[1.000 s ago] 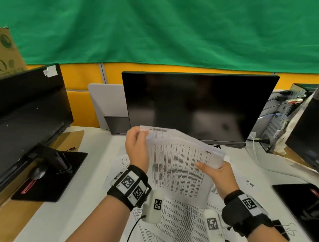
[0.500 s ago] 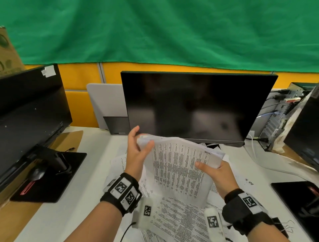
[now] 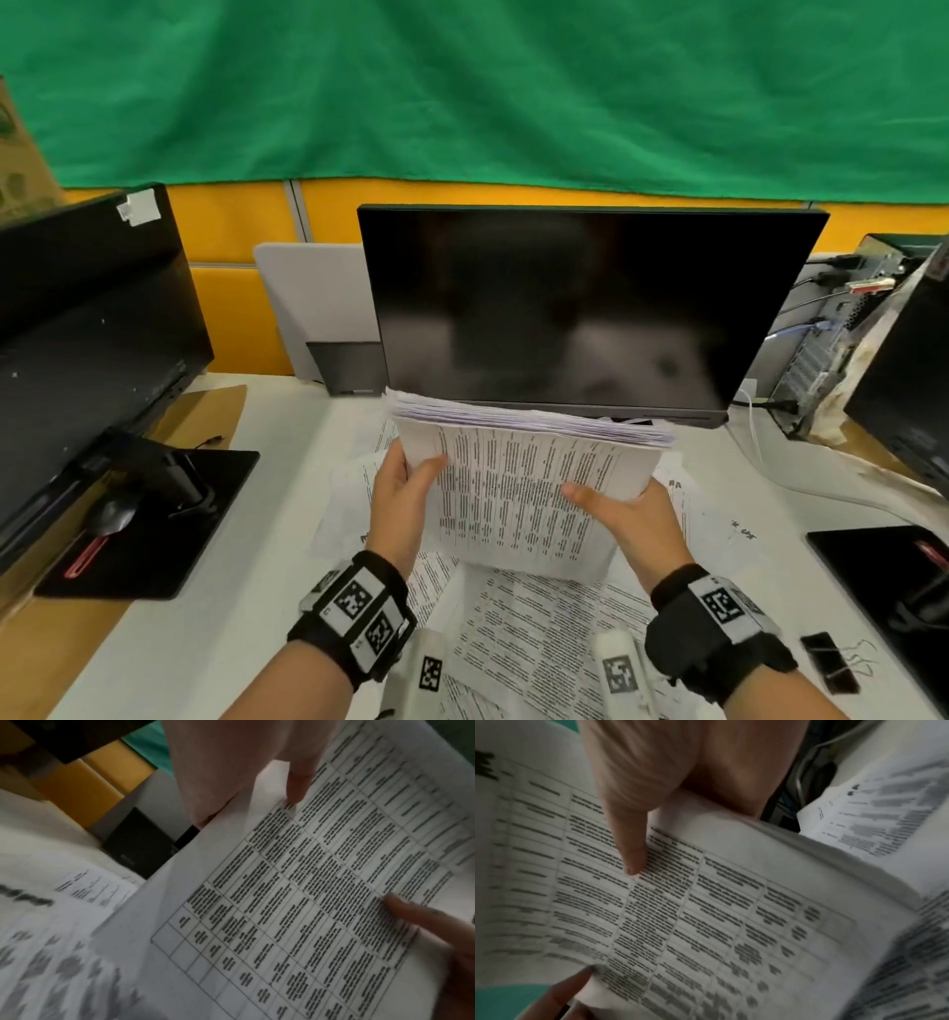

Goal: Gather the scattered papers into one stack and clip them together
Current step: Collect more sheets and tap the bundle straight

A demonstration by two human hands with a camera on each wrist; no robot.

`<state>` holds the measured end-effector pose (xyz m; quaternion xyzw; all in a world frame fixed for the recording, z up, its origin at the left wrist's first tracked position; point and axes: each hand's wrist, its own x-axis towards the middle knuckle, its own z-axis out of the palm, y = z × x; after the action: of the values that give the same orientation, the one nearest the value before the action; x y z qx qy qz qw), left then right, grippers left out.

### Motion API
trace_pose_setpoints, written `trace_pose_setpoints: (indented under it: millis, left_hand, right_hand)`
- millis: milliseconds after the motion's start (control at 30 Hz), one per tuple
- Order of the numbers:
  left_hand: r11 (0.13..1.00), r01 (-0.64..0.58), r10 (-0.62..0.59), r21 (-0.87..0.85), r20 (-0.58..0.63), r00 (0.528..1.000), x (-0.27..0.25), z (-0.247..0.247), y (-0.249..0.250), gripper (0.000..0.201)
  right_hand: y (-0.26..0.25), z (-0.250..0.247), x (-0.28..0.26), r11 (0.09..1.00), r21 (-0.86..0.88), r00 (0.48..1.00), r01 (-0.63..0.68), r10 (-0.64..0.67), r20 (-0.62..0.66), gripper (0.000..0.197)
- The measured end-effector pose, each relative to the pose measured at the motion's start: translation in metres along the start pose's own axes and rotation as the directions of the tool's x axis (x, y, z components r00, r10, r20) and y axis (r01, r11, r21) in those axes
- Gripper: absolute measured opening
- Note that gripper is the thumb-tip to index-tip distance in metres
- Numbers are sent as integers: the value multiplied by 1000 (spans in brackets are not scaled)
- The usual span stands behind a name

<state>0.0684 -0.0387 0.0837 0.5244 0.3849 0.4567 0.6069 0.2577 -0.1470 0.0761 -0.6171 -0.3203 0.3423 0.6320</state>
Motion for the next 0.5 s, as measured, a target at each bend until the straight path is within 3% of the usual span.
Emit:
trace_pose_setpoints:
  millis: [67,233,300,400,433,500]
  left_hand:
    - [999,34,-34,3,-13,999,-6,-2,-10,24]
    - [998,41,-42,-40,-31,999,-23,1,-27,26]
    - [998,14,-16,-55,-38,999,-26,2,-26,26]
    - [999,5,-7,-46,-41,999,-26,-2,-27,28]
    - [999,13,-14,-40,-36,999,-26,-3,-28,28]
    - [999,35,-35,-26,-21,999,-24,-7,-29,26]
  right_hand:
    - [1,0,-1,999,-42,1000,12,-13,-1,31]
    - [5,4,-13,1000,-16,1000,-5,5,-14,22]
    - [5,6,-18,1000,9,1000,8,-8,-10,27]
    - [-2,5,-24,997,25,997,73,-73,-4,68]
    - [-6,4,-25,995,6,995,104,-104,-9,70]
    - [-19,1,-25,982,-19,982,188,-189,-17,51]
